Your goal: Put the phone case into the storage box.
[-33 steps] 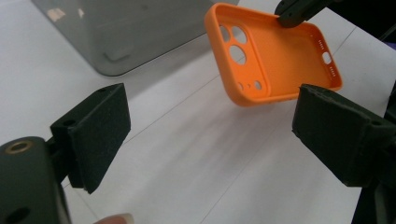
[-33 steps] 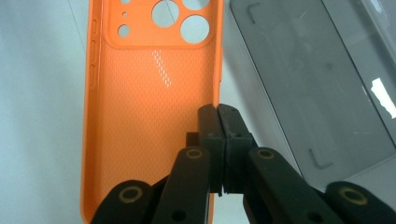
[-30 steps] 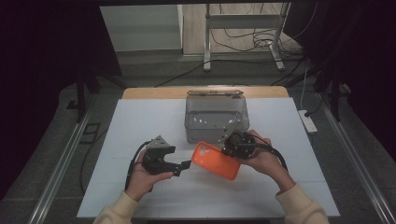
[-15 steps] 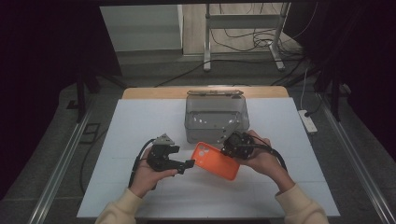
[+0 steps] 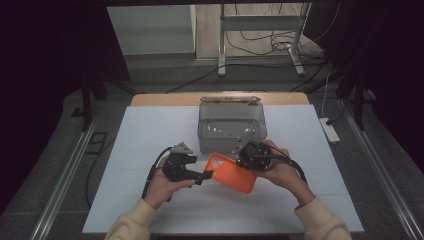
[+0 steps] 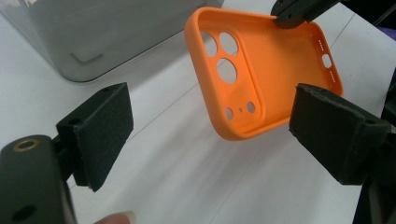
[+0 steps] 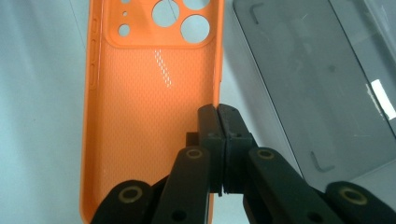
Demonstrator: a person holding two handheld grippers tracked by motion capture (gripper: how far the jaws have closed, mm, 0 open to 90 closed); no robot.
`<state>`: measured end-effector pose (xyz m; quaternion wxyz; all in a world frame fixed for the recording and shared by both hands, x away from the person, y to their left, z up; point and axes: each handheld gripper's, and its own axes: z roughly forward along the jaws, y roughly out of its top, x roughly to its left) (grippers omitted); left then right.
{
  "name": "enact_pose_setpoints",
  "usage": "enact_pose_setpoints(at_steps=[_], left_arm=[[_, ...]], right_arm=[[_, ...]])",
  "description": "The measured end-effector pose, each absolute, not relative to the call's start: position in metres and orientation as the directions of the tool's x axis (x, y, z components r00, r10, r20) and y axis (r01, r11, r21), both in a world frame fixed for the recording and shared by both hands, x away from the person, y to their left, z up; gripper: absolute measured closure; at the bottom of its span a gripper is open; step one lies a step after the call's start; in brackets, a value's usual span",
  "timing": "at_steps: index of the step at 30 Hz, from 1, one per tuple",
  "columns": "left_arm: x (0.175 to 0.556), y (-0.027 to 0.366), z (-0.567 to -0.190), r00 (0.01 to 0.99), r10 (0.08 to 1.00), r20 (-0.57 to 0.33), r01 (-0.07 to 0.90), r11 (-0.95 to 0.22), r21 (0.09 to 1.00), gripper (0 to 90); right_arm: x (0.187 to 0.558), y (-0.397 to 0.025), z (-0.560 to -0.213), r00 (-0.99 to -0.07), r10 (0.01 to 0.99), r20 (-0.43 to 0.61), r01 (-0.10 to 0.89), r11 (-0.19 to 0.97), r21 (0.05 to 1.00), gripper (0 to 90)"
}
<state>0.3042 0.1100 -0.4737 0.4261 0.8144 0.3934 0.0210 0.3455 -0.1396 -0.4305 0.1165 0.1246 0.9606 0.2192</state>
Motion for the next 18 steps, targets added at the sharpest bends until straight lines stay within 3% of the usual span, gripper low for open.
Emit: enact_pose_setpoints(at_steps=[18], left_arm=[[0.3134, 0.1040, -0.4753, 0.693, 0.656, -0.299, 0.622, -0.334, 0.708, 16.2]], right_arm=[[0.3453, -0.1382, -0.4319, -0.942, 0.288, -0.172, 0.187, 0.877, 0.443, 89.0]])
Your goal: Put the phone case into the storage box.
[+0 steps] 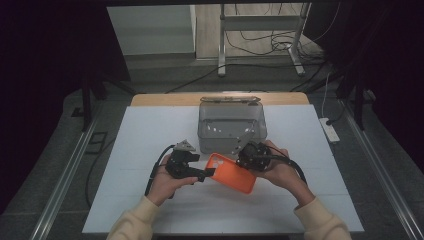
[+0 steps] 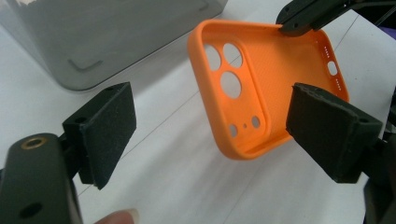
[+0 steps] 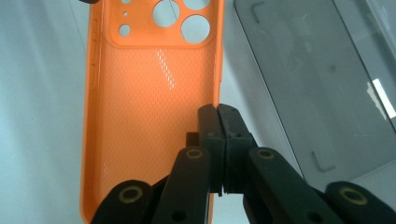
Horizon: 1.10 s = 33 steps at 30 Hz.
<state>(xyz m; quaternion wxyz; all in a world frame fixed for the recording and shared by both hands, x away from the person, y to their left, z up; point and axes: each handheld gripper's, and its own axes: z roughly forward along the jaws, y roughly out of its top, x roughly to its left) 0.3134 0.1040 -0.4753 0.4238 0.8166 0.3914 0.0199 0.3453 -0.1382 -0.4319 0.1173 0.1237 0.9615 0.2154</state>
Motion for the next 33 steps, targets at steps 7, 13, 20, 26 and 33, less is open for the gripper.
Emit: enact_pose_setpoints(at_steps=[7, 13, 20, 26, 33], left_arm=[[0.318, 0.100, -0.476, 0.697, 0.649, -0.305, 0.625, -0.341, 0.702, 16.7], [0.320, 0.094, -0.476, 0.704, 0.642, -0.304, 0.621, -0.349, 0.701, 17.3], [0.324, 0.090, -0.477, 0.708, 0.630, -0.317, 0.625, -0.352, 0.696, 20.3], [0.327, 0.089, -0.480, 0.708, 0.623, -0.333, 0.633, -0.351, 0.690, 22.0], [0.331, 0.090, -0.481, 0.710, 0.594, -0.379, 0.649, -0.343, 0.679, 31.3]], right_arm=[[0.345, -0.137, -0.433, -0.943, 0.283, -0.173, 0.183, 0.879, 0.439, 89.0], [0.345, -0.137, -0.433, -0.945, 0.278, -0.173, 0.180, 0.881, 0.438, 89.0], [0.345, -0.138, -0.432, -0.945, 0.276, -0.177, 0.176, 0.882, 0.438, 89.0], [0.345, -0.137, -0.433, -0.944, 0.275, -0.181, 0.174, 0.883, 0.436, 89.0], [0.344, -0.136, -0.433, -0.945, 0.273, -0.179, 0.172, 0.883, 0.437, 89.0]])
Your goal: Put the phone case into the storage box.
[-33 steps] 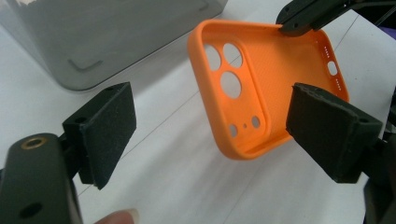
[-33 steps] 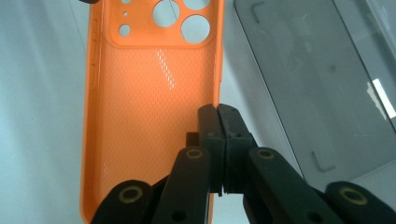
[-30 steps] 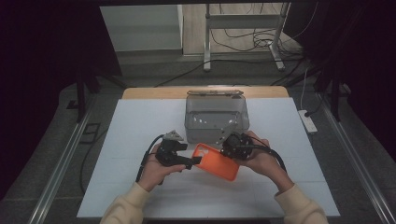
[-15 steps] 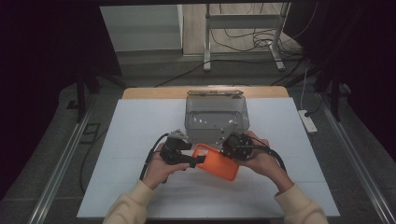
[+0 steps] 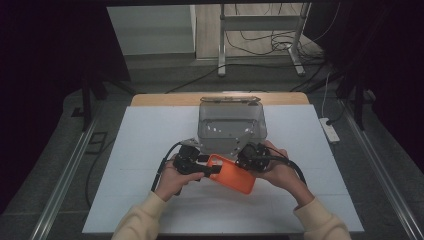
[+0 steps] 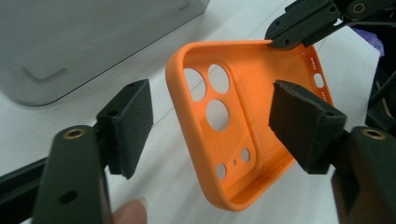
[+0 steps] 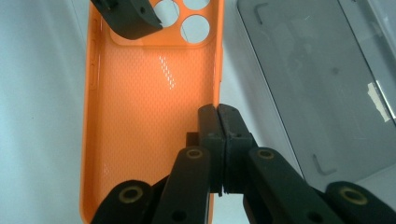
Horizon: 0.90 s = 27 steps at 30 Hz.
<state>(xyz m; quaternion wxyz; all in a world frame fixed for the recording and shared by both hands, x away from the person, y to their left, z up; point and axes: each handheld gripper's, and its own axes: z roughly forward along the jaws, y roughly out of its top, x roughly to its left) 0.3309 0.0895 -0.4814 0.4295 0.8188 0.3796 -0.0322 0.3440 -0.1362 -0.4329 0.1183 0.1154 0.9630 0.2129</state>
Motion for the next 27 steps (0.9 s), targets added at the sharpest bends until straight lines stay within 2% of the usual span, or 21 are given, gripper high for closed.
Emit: enact_pose_setpoints(at_steps=[12, 19, 21, 27], left_arm=[[0.3327, 0.0916, -0.4825, 0.707, 0.581, -0.404, 0.660, -0.336, 0.672, 47.3], [0.3330, 0.0941, -0.4820, 0.700, 0.586, -0.408, 0.665, -0.326, 0.672, 64.1], [0.3327, 0.0957, -0.4815, 0.701, 0.591, -0.400, 0.659, -0.322, 0.680, 72.4], [0.3312, 0.0987, -0.4796, 0.701, 0.597, -0.389, 0.649, -0.307, 0.696, 77.8]], right_arm=[[0.3431, -0.1357, -0.4329, -0.945, 0.273, -0.179, 0.172, 0.881, 0.440, 89.0], [0.3427, -0.1365, -0.4323, -0.942, 0.277, -0.188, 0.171, 0.881, 0.442, 88.8], [0.3428, -0.1366, -0.4323, -0.940, 0.281, -0.192, 0.173, 0.881, 0.441, 88.8], [0.3419, -0.1359, -0.4318, -0.944, 0.270, -0.189, 0.163, 0.881, 0.444, 88.4]])
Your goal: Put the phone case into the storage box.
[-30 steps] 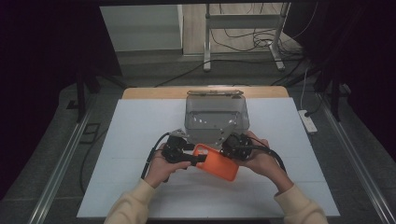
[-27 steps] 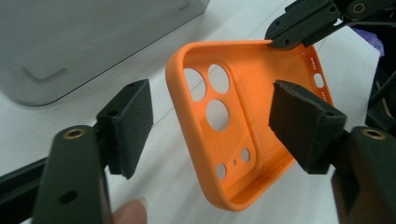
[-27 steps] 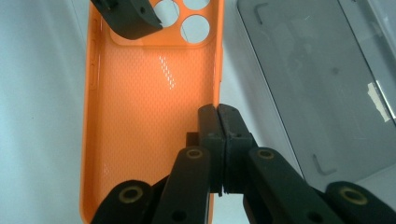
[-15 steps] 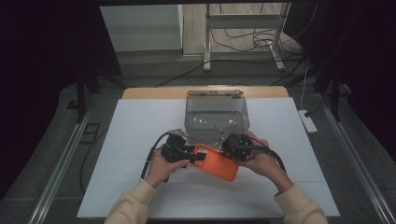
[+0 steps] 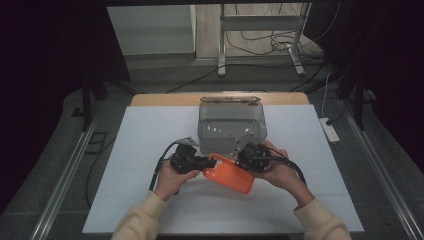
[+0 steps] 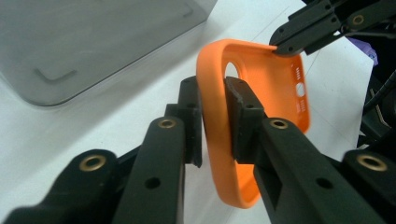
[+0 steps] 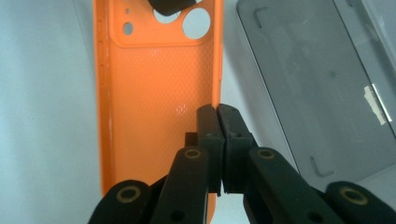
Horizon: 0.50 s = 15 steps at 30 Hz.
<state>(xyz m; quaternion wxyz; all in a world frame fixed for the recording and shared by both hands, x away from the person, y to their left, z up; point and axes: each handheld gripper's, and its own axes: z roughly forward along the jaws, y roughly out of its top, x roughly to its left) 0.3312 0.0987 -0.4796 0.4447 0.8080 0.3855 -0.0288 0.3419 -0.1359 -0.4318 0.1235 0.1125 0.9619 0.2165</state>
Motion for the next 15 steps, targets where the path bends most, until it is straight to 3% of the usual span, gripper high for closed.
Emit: enact_pose_setpoints(at_steps=[15], left_arm=[[0.3248, 0.1056, -0.4692, 0.700, 0.602, -0.383, 0.621, -0.250, 0.743, 81.1]], right_arm=[[0.3380, -0.1364, -0.4236, -0.942, 0.275, -0.194, 0.152, 0.861, 0.486, 87.5]])
